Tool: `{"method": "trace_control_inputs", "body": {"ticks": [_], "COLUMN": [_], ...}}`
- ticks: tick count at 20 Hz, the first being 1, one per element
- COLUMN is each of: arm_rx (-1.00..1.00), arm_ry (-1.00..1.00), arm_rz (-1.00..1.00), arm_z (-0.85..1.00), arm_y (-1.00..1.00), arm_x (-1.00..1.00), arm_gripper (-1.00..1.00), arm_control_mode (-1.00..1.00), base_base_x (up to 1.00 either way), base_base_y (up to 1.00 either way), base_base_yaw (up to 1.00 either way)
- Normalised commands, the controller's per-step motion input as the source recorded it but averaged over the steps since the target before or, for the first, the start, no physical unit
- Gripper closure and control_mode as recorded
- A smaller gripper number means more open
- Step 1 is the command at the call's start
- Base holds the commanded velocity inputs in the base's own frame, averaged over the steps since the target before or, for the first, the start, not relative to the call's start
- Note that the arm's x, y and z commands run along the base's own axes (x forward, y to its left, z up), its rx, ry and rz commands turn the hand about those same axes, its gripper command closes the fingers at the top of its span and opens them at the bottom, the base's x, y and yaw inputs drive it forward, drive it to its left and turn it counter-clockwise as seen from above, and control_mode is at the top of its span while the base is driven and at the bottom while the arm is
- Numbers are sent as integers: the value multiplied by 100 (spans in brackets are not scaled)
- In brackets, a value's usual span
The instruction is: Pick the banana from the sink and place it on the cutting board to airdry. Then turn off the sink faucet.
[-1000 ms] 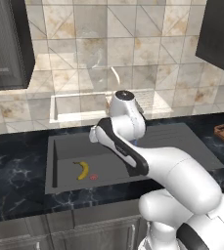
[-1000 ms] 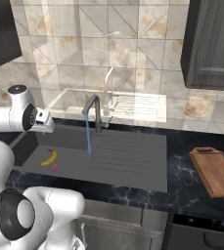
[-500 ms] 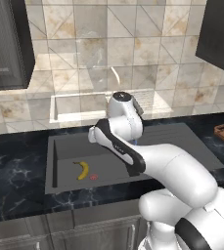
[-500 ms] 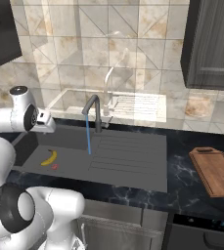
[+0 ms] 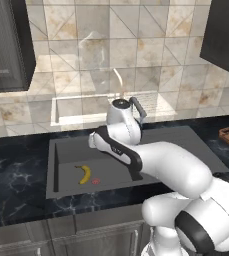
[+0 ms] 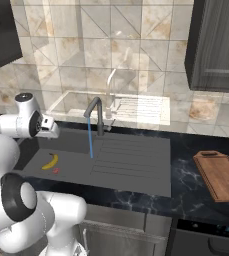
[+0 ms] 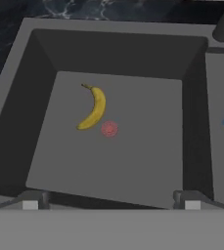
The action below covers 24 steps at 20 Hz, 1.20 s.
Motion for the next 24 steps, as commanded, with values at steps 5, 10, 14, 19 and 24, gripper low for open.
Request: {"method": "trace_control_inputs", "body": {"ticks": [5,10,14,19,24], "arm_rx": [0,0,0,0,0], "arm_ry": [1,2,0,0,0], "arm_rz": [0,0,0,0,0], "arm_z": [-6,-11,-12,-22,-30], "arm_y": [11,19,23,14,4], "arm_x": [23,22,9,8,9], "arm_gripper": [-100,-100,-100,-100,-100], "arm_control_mode": [-100,-100,-100,-100,-100], "base_base_x": [0,0,0,0,0], "base_base_y": [0,0,0,0,0], "base_base_yaw": [0,0,0,0,0]}}
